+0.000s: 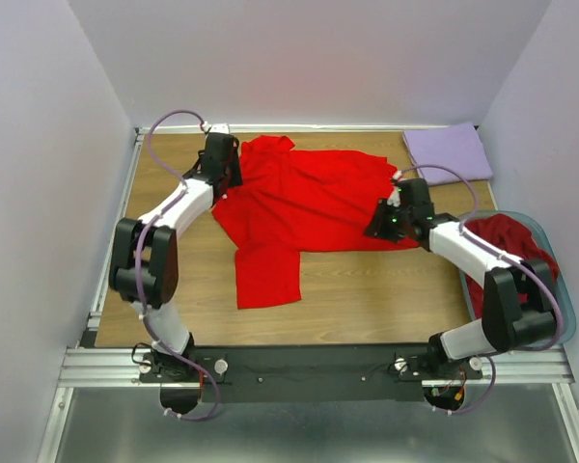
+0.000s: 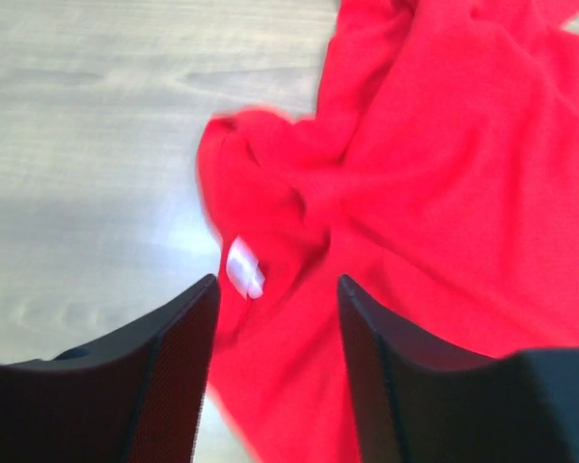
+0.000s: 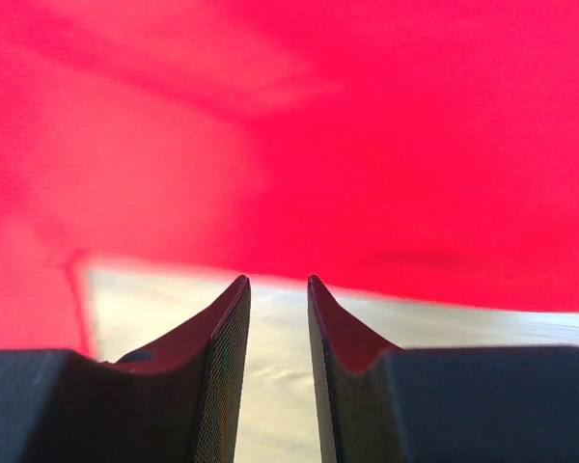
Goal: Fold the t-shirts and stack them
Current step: Flatten the tshirt out
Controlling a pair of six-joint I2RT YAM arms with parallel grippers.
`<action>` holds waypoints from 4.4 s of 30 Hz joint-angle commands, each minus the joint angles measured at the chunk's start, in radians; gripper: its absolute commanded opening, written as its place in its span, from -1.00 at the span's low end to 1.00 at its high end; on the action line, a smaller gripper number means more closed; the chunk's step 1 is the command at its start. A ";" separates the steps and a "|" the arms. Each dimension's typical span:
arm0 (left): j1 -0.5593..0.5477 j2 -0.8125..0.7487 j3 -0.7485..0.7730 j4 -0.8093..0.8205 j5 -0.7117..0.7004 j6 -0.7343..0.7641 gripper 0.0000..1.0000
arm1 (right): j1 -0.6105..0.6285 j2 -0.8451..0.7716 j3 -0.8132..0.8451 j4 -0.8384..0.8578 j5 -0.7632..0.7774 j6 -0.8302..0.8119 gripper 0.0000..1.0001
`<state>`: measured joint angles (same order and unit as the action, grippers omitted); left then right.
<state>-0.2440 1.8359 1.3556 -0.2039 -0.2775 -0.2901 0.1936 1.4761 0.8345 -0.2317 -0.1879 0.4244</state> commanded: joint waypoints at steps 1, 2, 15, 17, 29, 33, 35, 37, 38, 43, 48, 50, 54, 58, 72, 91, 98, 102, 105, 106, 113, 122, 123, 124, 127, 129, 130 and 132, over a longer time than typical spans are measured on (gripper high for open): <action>-0.003 -0.150 -0.156 0.021 0.047 -0.102 0.13 | 0.168 -0.050 0.009 -0.018 -0.087 -0.038 -0.26; -0.006 -0.196 -0.199 0.037 0.058 -0.127 0.05 | 0.205 -0.046 0.012 -0.012 -0.091 -0.038 -0.27; -0.021 -0.090 -0.340 0.116 0.155 -0.169 -0.17 | 0.664 0.294 0.263 0.120 -0.188 0.019 -0.52; -0.020 -0.066 -0.332 0.113 0.149 -0.164 -0.18 | 0.688 0.344 0.297 0.117 -0.217 0.025 -0.52; 0.038 0.097 -0.190 0.029 0.100 -0.097 -0.23 | 0.730 0.487 0.278 0.065 -0.340 0.020 -0.52; 0.058 0.152 -0.090 -0.011 0.086 -0.074 -0.23 | 0.733 0.492 0.250 0.014 -0.343 0.008 -0.52; 0.063 0.184 -0.029 -0.038 0.081 -0.058 -0.23 | 0.736 0.497 0.249 -0.006 -0.344 0.004 -0.52; 0.064 0.203 0.003 -0.052 0.081 -0.052 -0.23 | 0.739 0.509 0.268 -0.018 -0.343 0.001 -0.51; 0.066 0.218 0.017 -0.057 0.081 -0.049 -0.23 | 0.744 0.513 0.281 -0.024 -0.343 0.001 -0.52; 0.068 0.180 0.048 -0.051 0.072 -0.032 0.00 | 0.750 0.463 0.380 -0.058 -0.305 -0.021 -0.38; 0.069 -0.036 -0.044 -0.048 0.063 -0.063 0.23 | 0.738 0.343 0.405 -0.127 -0.074 -0.047 -0.19; 0.069 -0.154 -0.094 -0.055 0.057 -0.090 0.29 | 0.718 0.272 0.370 -0.138 0.008 -0.044 -0.09; 0.052 -0.332 -0.289 -0.078 0.060 -0.142 0.30 | 0.618 0.143 0.283 -0.176 0.154 -0.030 0.11; -0.003 -0.492 -0.461 -0.133 0.064 -0.188 0.30 | 0.521 0.011 0.195 -0.208 0.269 -0.032 0.38; -0.176 -0.689 -0.682 -0.331 0.126 -0.368 0.27 | 0.432 -0.185 0.061 -0.250 0.502 0.027 1.00; -0.267 -0.486 -0.710 -0.321 0.103 -0.481 -0.12 | 0.431 -0.257 -0.025 -0.169 0.498 -0.022 1.00; -0.288 -0.414 -0.701 -0.321 0.107 -0.491 -0.14 | 0.431 -0.273 -0.043 -0.150 0.499 -0.026 1.00; -0.291 -0.397 -0.697 -0.324 0.103 -0.500 -0.38 | 0.429 -0.278 -0.051 -0.141 0.510 -0.027 1.00; -0.294 -0.403 -0.690 -0.333 0.098 -0.511 -0.69 | 0.428 -0.275 -0.054 -0.138 0.524 -0.024 1.00; -0.294 -0.409 -0.688 -0.342 0.095 -0.511 -0.80 | 0.428 -0.273 -0.055 -0.139 0.530 -0.023 1.00; -0.291 -0.483 -0.610 -0.445 -0.025 -0.488 -1.00 | 0.408 -0.290 -0.067 -0.146 0.637 0.010 0.98; -0.198 -0.644 -0.644 -0.387 0.010 -0.394 -1.00 | 0.261 -0.195 -0.074 -0.155 0.642 0.053 0.89; -0.170 -0.667 -0.645 -0.379 0.020 -0.385 -1.00 | 0.245 -0.185 -0.075 -0.155 0.642 0.057 0.88; -0.155 -0.675 -0.647 -0.371 0.041 -0.365 -1.00 | 0.216 -0.177 -0.075 -0.155 0.648 0.060 0.88; -0.112 -0.701 -0.654 -0.324 0.087 -0.331 -1.00 | 0.150 -0.131 -0.074 -0.156 0.642 0.082 0.82; -0.106 -0.714 -0.665 -0.304 0.104 -0.324 -1.00 | 0.097 -0.119 -0.075 -0.153 0.634 0.096 0.78; -0.106 -0.718 -0.676 -0.289 0.116 -0.317 -1.00 | 0.078 -0.109 -0.074 -0.155 0.622 0.106 0.71; -0.103 -0.722 -0.674 -0.282 0.127 -0.311 -1.00 | 0.032 -0.091 -0.074 -0.153 0.614 0.117 0.68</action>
<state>-0.3542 1.1347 0.7033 -0.5323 -0.2058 -0.6418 0.3035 1.3560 0.7738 -0.3904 0.4160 0.4896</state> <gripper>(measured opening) 0.006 0.852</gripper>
